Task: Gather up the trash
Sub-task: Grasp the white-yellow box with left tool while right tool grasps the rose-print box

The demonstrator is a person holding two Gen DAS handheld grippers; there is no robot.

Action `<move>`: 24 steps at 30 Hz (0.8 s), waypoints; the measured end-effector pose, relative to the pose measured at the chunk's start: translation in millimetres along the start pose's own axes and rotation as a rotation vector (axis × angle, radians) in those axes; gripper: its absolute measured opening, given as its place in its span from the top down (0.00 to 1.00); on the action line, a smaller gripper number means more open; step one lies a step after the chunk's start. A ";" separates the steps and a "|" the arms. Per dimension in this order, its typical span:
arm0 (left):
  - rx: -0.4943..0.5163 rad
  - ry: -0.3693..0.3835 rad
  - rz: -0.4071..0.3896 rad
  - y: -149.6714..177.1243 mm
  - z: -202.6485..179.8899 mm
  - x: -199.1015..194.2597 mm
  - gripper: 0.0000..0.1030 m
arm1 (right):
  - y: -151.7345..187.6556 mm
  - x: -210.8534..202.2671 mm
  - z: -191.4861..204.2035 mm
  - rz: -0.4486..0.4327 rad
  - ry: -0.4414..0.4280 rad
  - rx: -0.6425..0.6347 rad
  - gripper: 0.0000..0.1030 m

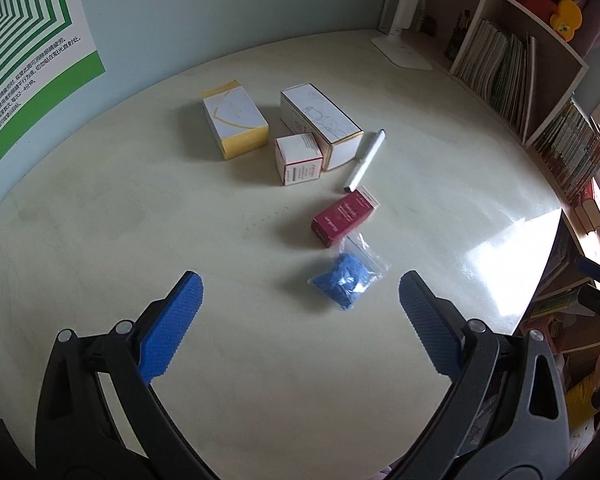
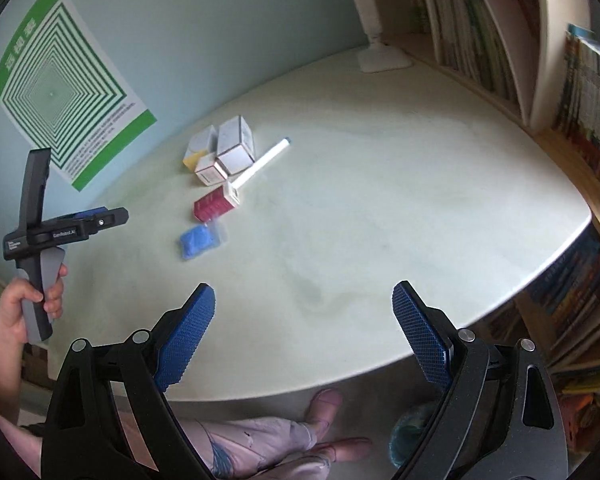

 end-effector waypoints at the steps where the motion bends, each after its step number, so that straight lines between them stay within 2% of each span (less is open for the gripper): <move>1: -0.004 0.002 -0.004 -4.1 5.9 1.6 0.07 | -7.0 6.8 5.3 0.003 -0.014 -0.011 0.13; 8: -0.030 0.012 0.010 -30.6 38.7 22.5 0.07 | -61.0 57.4 43.8 0.045 -0.090 -0.064 0.13; 14: -0.062 0.137 -0.011 -61.0 59.9 47.0 0.07 | -109.8 110.0 58.4 0.123 -0.169 -0.091 0.13; 18: -0.061 0.123 0.016 -82.2 70.4 71.3 0.07 | -141.3 147.9 64.1 0.171 -0.205 -0.114 0.13; 22: -0.072 0.180 0.041 -103.1 76.8 100.4 0.07 | -166.6 182.9 69.8 0.215 -0.251 -0.127 0.13; 24: -0.061 0.169 0.056 -111.5 78.5 116.3 0.07 | -177.1 199.2 72.7 0.236 -0.268 -0.137 0.13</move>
Point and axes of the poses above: each gripper's, at about its wrist camera, not at the fingertips, and x roughly the way its jaws point, z to its left, y to its underside, the point moved 2 cm from there along x, roughly the way its jaws point, and after that the axes turned 2 degrees about -z, right-handed, at the moved point
